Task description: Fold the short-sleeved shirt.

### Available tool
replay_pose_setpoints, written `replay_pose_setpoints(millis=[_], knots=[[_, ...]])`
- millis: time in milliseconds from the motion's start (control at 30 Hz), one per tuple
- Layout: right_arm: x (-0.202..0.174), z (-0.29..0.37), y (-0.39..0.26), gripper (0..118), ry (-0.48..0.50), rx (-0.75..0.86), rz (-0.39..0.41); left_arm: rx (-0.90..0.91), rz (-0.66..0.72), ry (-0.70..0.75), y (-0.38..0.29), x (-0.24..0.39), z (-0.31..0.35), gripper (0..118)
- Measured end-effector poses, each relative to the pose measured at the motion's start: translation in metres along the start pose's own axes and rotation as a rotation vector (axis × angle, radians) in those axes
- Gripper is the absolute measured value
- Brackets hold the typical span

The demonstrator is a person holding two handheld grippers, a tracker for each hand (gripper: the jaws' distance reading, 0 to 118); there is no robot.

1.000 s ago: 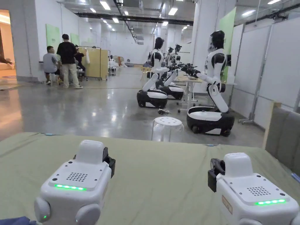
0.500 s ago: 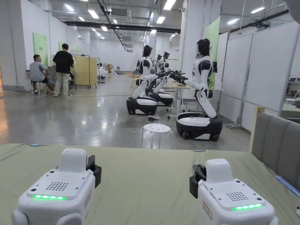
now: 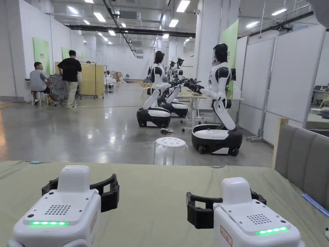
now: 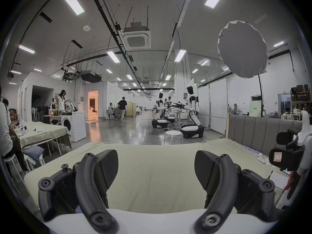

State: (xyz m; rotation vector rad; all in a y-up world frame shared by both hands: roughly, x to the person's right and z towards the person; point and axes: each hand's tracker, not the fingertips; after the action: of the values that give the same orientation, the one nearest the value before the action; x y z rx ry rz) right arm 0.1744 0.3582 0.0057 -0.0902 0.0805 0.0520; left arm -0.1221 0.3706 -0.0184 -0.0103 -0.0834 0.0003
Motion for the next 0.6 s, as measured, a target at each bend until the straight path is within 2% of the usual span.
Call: replay_pose_setpoints(millis=[100,267,333,367,533,600], knots=[[-0.01,-0.002,0.0,118,-0.076,-0.065,0.002,-0.004,0.002,0.006,0.001,-0.002,-0.001,92],[-0.011,-0.008,0.003,118,-0.099,-0.127,-0.082,-0.007,0.018,0.001,0.001,-0.003,0.0,92],[-0.012,-0.009,0.001,118,-0.118,-0.128,-0.093,-0.01,0.018,0.0,0.0,-0.003,0.0,92],[-0.014,-0.007,0.0,118,-0.139,-0.127,-0.09,-0.01,0.017,0.001,-0.001,-0.003,0.0,92],[-0.032,0.0,0.004,118,-0.3,-0.151,0.027,-0.011,0.03,-0.001,-0.002,-0.004,0.001,92],[-0.033,0.003,0.004,118,-0.289,-0.154,0.018,-0.012,0.029,0.001,-0.003,-0.004,0.001,92]])
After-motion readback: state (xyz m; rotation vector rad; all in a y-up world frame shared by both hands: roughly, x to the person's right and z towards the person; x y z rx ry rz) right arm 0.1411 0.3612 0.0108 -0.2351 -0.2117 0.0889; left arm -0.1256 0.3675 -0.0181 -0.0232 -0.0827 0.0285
